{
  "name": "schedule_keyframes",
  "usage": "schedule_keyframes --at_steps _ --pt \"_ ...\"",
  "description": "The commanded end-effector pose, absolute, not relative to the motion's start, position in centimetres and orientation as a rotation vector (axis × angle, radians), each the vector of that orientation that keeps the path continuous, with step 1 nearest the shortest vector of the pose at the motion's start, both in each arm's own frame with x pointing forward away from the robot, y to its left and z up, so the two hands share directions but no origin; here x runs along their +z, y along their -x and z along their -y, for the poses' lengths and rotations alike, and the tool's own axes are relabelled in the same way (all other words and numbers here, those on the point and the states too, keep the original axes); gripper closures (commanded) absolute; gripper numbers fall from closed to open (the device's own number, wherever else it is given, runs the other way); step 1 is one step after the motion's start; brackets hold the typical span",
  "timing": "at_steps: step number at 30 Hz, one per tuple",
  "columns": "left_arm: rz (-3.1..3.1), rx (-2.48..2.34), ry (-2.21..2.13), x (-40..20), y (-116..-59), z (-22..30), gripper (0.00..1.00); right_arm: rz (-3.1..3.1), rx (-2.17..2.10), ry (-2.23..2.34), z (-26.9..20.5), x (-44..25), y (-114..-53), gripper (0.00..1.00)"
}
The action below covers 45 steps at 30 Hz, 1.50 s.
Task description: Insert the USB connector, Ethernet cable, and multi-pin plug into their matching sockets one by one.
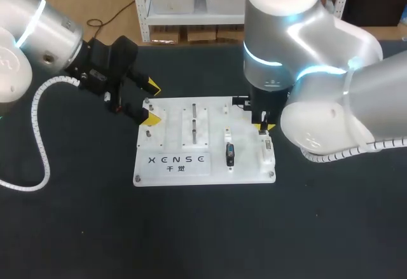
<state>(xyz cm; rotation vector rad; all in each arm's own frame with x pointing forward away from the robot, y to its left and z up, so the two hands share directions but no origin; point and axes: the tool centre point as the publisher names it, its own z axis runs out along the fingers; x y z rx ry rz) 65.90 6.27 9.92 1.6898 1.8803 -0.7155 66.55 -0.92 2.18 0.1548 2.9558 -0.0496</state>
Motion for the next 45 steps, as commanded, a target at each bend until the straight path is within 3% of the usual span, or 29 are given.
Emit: schedule_keyframes --at_steps 1,5,6,8,9,25,45 --pt "-1.883 -0.716 -1.694 9.9 -66.0 -6.2 0.00 -2.956 -0.042 -0.140 0.8 1.1 -66.9 1.00" --pt "-1.883 -0.716 -1.694 9.9 -66.0 -6.2 0.00 -2.952 -0.036 -0.137 0.7 1.5 -67.0 1.00" --pt "-1.883 -0.716 -1.694 9.9 -66.0 -6.2 0.00 -2.948 -0.038 -0.134 0.8 1.6 -67.1 0.92" --pt "-1.883 -0.716 -1.694 9.9 -66.0 -6.2 0.00 -2.944 -0.047 -0.134 0.8 1.8 -67.2 0.51" --pt "-1.883 -0.716 -1.694 9.9 -66.0 -6.2 0.00 -2.937 -0.050 -0.133 0.9 2.1 -67.3 0.00" --pt "-1.883 -0.716 -1.694 9.9 -66.0 -6.2 0.00 -2.877 0.009 -0.063 -1.2 5.5 -67.4 0.00" --pt "-1.883 -0.716 -1.694 9.9 -66.0 -6.2 0.00 -2.919 0.119 0.074 -5.4 5.9 -62.8 0.00"
